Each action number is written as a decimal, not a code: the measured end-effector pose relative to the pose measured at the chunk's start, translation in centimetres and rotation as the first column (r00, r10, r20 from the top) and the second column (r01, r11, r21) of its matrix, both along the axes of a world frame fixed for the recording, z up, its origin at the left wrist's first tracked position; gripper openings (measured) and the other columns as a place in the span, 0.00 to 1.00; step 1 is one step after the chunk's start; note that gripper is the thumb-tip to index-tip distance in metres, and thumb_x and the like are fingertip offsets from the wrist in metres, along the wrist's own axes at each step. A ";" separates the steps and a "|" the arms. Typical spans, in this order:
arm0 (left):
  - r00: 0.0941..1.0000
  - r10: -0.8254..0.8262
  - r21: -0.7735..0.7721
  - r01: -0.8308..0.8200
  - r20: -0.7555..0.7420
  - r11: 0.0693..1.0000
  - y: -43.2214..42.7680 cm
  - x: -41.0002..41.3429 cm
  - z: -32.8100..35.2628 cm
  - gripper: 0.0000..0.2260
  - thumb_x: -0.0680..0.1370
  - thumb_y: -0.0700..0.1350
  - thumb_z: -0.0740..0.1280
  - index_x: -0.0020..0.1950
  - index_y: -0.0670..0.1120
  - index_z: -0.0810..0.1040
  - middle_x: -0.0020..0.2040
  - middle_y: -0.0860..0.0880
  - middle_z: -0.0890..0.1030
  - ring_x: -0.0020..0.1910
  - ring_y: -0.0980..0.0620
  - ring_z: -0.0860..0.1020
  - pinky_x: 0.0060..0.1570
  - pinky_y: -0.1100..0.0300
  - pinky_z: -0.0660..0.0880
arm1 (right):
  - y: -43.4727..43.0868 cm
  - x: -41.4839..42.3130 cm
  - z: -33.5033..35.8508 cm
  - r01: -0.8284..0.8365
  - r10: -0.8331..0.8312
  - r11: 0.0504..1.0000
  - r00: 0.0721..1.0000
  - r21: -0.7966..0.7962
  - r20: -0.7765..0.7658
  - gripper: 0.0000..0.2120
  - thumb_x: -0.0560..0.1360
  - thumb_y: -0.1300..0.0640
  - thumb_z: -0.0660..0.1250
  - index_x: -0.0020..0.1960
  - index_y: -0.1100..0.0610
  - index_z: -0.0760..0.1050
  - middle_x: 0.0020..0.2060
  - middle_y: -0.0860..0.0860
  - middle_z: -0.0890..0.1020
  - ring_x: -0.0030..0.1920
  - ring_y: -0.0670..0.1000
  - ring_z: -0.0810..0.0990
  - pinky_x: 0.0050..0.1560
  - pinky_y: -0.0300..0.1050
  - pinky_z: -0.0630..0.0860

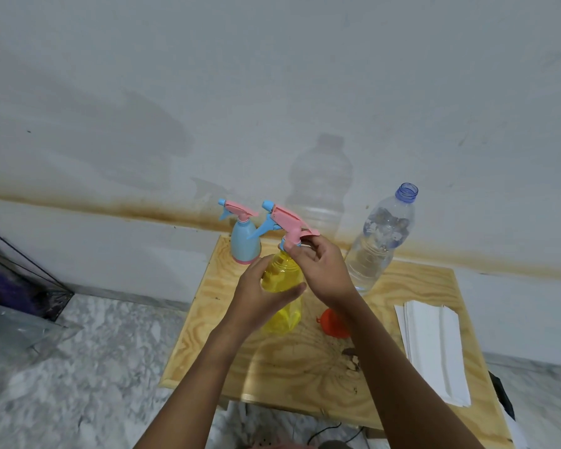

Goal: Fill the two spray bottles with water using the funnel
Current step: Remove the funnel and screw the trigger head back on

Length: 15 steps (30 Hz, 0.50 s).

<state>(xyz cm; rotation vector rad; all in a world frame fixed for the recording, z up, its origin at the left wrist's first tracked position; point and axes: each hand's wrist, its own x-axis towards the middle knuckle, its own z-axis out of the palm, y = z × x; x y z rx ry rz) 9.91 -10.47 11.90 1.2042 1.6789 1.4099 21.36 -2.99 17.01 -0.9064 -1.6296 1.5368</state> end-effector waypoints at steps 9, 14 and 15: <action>0.999 0.032 0.033 -0.032 0.020 0.999 -0.1 0.1 0.3 0.21 0.68 0.46 0.80 0.58 0.55 0.80 0.50 0.55 0.82 0.51 0.60 0.79 0.48 0.66 0.75 | -0.8 -0.8 -0.4 0.082 -0.089 0.995 0.987 -0.059 -0.133 0.05 0.77 0.61 0.70 0.51 0.58 0.75 0.48 0.52 0.85 0.50 0.47 0.84 0.51 0.38 0.78; 0.998 0.042 0.041 -0.044 0.046 0.998 0.0 -0.2 0.7 0.21 0.68 0.47 0.80 0.59 0.54 0.80 0.51 0.54 0.81 0.50 0.59 0.80 0.47 0.65 0.76 | -0.8 -0.8 -0.4 0.093 -0.112 0.990 0.977 -0.110 -0.181 0.09 0.78 0.60 0.68 0.58 0.59 0.77 0.49 0.51 0.84 0.50 0.44 0.83 0.50 0.36 0.77; 0.998 0.044 0.046 -0.046 0.043 0.998 0.1 -0.2 0.8 0.21 0.68 0.47 0.80 0.59 0.54 0.80 0.51 0.54 0.82 0.51 0.59 0.80 0.47 0.65 0.76 | -0.9 -0.9 -0.4 0.113 -0.129 0.988 0.978 -0.101 -0.166 0.11 0.78 0.59 0.69 0.60 0.58 0.77 0.51 0.49 0.84 0.52 0.43 0.83 0.51 0.35 0.77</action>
